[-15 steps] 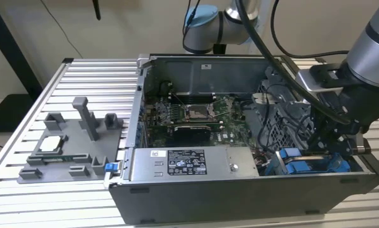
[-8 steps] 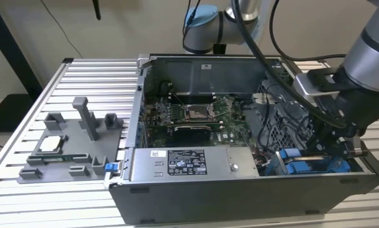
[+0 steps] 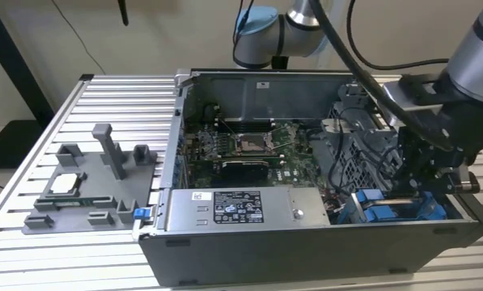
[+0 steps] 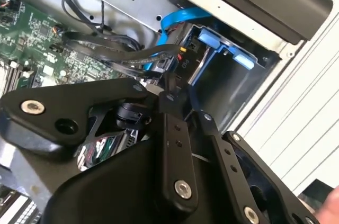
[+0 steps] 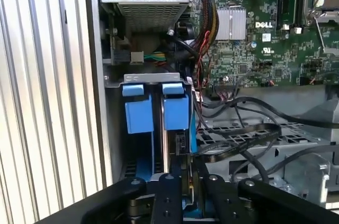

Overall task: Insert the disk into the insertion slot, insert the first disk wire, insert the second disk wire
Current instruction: 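Insert the second disk wire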

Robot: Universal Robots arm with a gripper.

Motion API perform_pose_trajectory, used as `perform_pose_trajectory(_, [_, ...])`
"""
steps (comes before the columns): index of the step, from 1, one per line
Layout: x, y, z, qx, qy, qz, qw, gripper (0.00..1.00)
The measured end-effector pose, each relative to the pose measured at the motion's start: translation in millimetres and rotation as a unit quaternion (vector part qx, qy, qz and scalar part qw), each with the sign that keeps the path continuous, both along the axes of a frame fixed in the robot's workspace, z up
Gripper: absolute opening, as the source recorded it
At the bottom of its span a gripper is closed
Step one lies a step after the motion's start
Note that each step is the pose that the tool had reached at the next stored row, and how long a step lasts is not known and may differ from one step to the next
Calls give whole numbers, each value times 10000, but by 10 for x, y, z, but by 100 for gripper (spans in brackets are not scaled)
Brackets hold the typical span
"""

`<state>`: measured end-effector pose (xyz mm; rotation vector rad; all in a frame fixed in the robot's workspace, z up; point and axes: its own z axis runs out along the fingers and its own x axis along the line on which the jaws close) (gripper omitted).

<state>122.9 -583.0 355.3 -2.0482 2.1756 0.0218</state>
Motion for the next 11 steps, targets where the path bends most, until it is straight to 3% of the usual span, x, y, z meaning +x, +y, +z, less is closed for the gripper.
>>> perform_pose_trajectory(6, [0,1,276,-3,0,0,10000,100])
perform_pose_trajectory(11, [0,0,457,-3,1,0,10000,100])
